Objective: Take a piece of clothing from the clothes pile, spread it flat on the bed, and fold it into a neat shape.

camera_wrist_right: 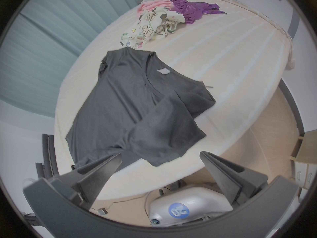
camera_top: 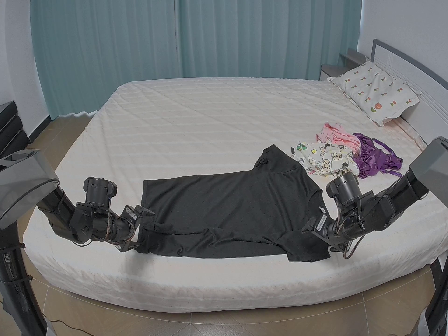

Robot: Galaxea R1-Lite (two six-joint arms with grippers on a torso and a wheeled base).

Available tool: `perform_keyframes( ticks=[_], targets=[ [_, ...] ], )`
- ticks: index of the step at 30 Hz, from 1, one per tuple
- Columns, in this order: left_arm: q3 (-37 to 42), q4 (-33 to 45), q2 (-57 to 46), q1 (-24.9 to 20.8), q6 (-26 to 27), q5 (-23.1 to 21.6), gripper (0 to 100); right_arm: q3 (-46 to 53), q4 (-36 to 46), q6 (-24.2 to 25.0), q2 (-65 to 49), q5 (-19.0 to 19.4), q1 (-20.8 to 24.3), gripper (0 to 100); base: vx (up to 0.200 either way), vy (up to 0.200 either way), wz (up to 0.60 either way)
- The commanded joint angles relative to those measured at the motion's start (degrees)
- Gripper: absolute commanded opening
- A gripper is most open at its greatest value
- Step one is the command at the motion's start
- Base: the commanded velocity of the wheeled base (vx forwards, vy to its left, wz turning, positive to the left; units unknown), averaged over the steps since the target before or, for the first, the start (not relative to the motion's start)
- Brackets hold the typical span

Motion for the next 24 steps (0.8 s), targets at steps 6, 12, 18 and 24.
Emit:
perform_keyframes(
  ticks=[6,12,18,24],
  targets=[
    [0.02,-0.04,-0.08,0.00,-0.04,-0.36,100,1.19,-7.61,-1.01,0.41,5.53,-4.78,100,0.000,0.000,0.00],
    [0.02,-0.04,0.00,0.00,-0.04,-0.36,100,3.38,-12.36,-1.01,0.58,7.99,-6.10,100,0.000,0.000,0.00],
    [0.29,-0.12,-0.17,0.17,-0.48,-0.54,100,8.39,-19.30,-1.01,0.58,10.54,-6.62,100,0.000,0.000,0.00],
    [2.57,-3.99,-0.26,0.26,-0.13,-1.15,100,17.10,-33.01,-1.10,2.96,13.35,-6.98,100,0.167,0.000,0.00]
  ],
)
